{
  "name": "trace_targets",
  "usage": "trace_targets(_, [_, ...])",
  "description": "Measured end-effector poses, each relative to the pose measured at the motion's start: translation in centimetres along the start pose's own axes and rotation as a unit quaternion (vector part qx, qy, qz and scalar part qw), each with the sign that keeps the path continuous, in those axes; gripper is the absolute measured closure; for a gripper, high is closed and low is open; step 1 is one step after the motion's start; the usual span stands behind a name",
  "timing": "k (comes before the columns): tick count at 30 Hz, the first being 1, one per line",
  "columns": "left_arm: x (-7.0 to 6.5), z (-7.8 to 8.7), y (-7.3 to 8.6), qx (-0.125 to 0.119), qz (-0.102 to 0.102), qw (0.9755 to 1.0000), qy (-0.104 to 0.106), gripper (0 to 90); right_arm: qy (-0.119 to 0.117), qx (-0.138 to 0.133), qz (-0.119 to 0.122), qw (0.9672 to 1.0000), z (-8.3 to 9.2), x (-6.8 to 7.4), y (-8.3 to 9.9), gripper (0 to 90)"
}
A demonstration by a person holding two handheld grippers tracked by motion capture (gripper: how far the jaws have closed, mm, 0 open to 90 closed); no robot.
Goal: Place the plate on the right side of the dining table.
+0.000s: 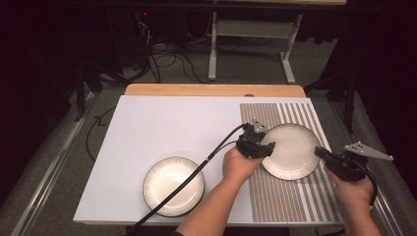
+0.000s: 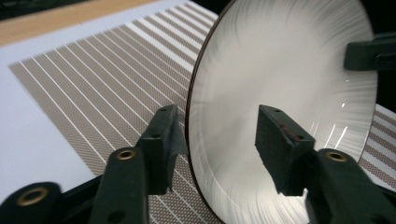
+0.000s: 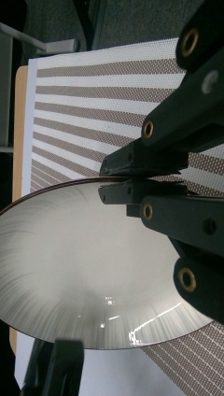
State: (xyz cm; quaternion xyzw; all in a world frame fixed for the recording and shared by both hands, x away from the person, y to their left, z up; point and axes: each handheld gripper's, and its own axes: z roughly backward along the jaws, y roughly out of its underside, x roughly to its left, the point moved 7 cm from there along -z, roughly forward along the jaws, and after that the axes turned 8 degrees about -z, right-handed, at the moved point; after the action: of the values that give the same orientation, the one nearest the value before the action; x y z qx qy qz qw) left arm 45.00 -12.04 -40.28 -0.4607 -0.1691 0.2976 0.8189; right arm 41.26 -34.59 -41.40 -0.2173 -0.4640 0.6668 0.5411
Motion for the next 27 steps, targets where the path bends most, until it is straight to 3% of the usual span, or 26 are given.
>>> trace_targets(5, [0.9,2.5,-0.1,-0.023,-0.001,0.9997,0.000,39.8,0.008,0.001,-0.005,1.0000,-0.1,-0.1,0.0,87.7])
trace_targets(10, [2.4,5.5,0.6,-0.041,0.000,0.9990,-0.017,30.1,0.015,0.001,-0.006,0.9999,-0.2,-0.1,0.0,87.7])
trace_targets(27, [7.6,15.8,5.7,-0.079,0.016,0.9943,-0.069,2.0,0.031,0.011,-0.008,0.9994,-0.9,0.0,-0.4,87.5])
